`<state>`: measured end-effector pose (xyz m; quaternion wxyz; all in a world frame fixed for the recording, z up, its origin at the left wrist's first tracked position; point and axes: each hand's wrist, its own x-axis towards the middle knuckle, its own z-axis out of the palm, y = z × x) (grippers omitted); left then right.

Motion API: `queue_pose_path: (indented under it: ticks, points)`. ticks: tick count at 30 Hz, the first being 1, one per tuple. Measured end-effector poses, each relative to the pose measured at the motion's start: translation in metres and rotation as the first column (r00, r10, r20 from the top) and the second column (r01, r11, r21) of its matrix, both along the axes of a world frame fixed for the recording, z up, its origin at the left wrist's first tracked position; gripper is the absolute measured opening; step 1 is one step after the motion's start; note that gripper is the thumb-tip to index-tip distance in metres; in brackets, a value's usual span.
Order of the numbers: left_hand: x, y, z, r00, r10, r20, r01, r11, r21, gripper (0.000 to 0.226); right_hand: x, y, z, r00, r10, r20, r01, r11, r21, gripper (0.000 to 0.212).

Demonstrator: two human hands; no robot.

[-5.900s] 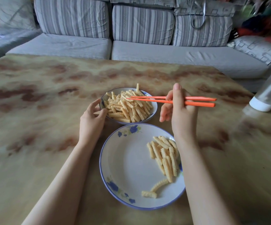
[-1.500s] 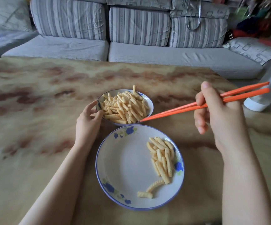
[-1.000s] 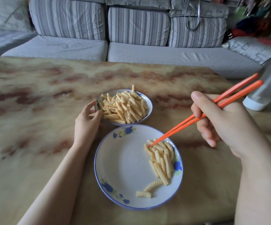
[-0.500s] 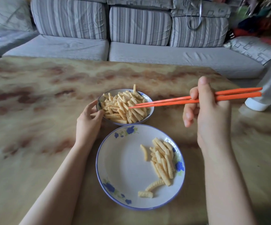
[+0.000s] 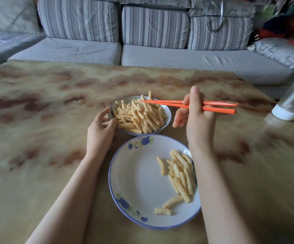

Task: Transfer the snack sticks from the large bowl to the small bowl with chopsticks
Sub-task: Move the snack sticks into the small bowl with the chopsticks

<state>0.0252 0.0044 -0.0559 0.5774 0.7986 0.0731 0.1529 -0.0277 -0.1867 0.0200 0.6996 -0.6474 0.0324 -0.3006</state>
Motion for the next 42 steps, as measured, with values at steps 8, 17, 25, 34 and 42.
queue_pose_path:
  ticks: [8, 17, 25, 34, 42]
  points:
    - [0.001, 0.001, -0.001, 1.000, -0.004, -0.006, 0.004, 1.000, 0.007, 0.039, -0.006, -0.012, 0.005, 0.998, 0.049, -0.039, -0.052, 0.995, -0.087, 0.039]
    - [0.000, 0.001, 0.001, 1.000, -0.014, -0.006, 0.014, 1.000, 0.008, 0.039, -0.047, -0.053, 0.035, 0.980, 0.139, -0.141, -0.166, 0.966, -0.200, 0.044]
    - [-0.001, 0.001, 0.001, 1.000, -0.020, 0.000, 0.020, 1.000, 0.000, 0.038, -0.068, -0.065, 0.047, 0.936, 0.177, -0.306, -0.267, 0.921, -0.283, 0.042]
    - [0.002, 0.002, -0.001, 1.000, -0.012, 0.008, 0.012, 1.000, 0.000, 0.038, -0.070, -0.061, 0.049, 0.916, 0.229, -0.329, -0.340, 0.878, -0.336, 0.042]
    - [0.004, 0.002, -0.003, 1.000, -0.009, 0.007, 0.009, 1.000, 0.009, 0.039, -0.070, -0.061, 0.046, 0.916, 0.226, -0.332, -0.342, 0.872, -0.349, 0.042]
